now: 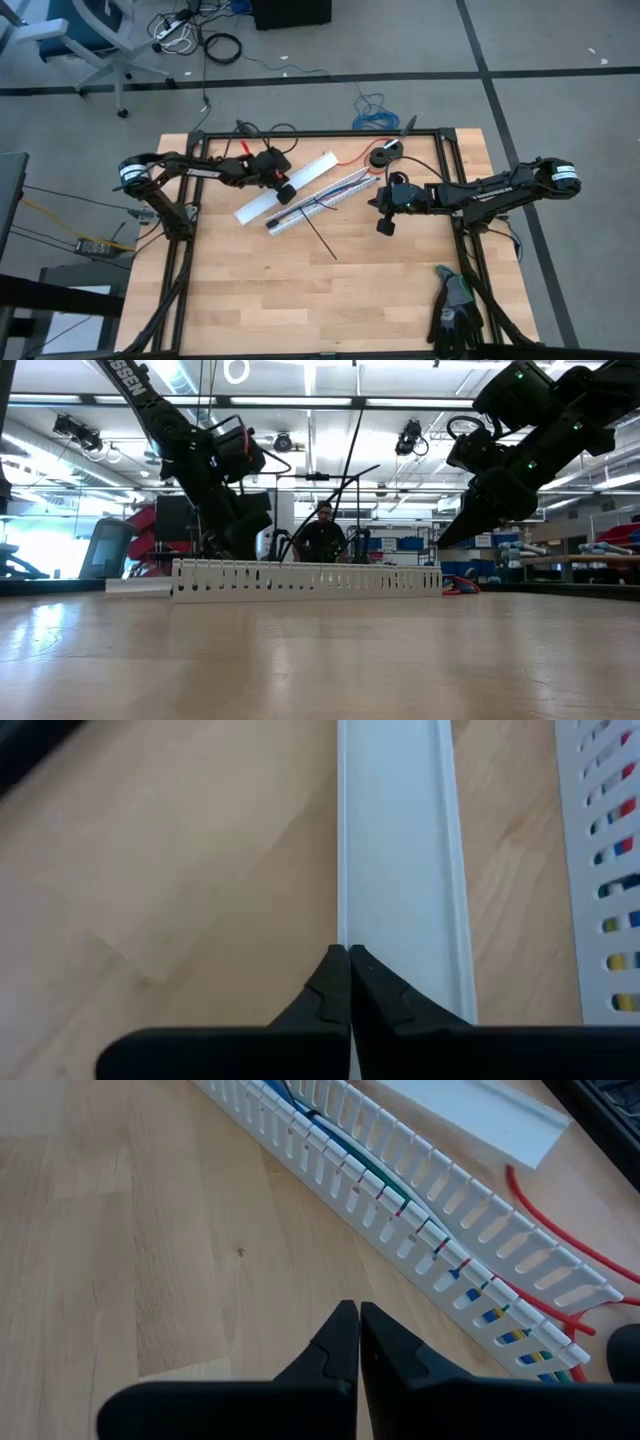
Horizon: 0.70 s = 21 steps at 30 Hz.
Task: Ziptie cables
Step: Close the white cable duct
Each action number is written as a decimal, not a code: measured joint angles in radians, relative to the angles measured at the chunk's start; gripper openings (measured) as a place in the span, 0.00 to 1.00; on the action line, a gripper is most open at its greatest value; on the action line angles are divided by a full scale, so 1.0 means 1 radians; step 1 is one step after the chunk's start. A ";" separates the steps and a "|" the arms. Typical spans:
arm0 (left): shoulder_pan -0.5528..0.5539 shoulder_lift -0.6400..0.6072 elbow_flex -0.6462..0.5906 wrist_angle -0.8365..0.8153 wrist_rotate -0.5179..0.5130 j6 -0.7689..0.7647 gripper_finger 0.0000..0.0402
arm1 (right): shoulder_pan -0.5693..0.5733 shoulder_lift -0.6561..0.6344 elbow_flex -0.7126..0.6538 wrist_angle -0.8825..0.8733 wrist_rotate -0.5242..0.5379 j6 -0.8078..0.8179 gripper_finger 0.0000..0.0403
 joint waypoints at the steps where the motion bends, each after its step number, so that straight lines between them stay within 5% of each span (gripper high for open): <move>1: -0.001 -0.004 0.011 -0.020 0.000 0.007 0.00 | 0.000 0.000 0.000 0.000 0.000 0.000 0.00; 21: -0.078 -0.049 0.239 -0.257 0.058 0.063 0.00 | -0.004 0.002 0.000 -0.014 0.000 -0.020 0.00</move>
